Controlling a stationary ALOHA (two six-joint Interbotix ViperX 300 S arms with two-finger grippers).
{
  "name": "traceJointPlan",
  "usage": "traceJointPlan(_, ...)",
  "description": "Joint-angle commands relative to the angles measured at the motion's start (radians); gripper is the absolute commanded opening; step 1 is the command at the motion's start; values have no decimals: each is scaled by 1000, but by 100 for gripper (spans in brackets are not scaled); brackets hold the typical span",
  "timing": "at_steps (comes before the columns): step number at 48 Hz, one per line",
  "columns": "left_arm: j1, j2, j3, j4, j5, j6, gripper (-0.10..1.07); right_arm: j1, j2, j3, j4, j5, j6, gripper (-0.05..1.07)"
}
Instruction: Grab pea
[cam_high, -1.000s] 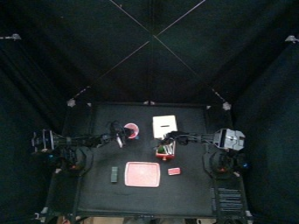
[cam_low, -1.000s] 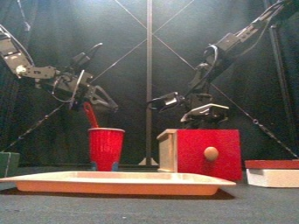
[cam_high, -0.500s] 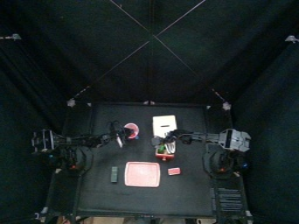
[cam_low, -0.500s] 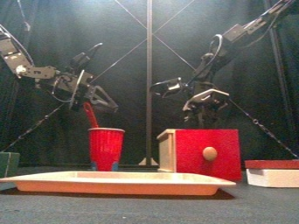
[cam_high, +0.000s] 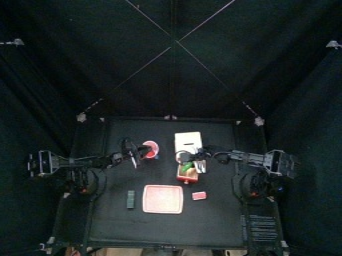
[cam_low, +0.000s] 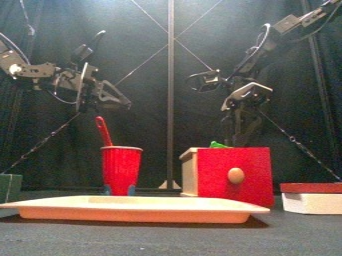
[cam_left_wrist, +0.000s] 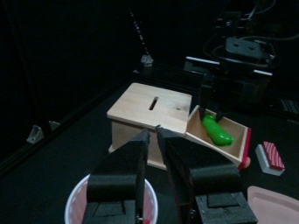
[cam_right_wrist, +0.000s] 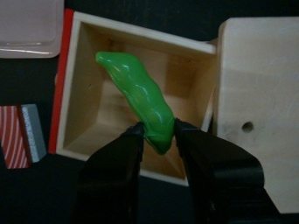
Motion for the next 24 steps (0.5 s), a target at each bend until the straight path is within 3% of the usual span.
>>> traceJointPlan(1, -51, -23, 15, 51, -9, 8, 61, -5, -63, 8, 32, -35, 0, 64)
traceJointPlan(12, -135, -89, 21, 216, -14, -2, 61, 2, -130, 83, 91, -161, 2, 64)
traceJointPlan(24, -233, -130, 25, 218, -15, 0, 61, 12, -193, 126, 101, -207, 2, 64)
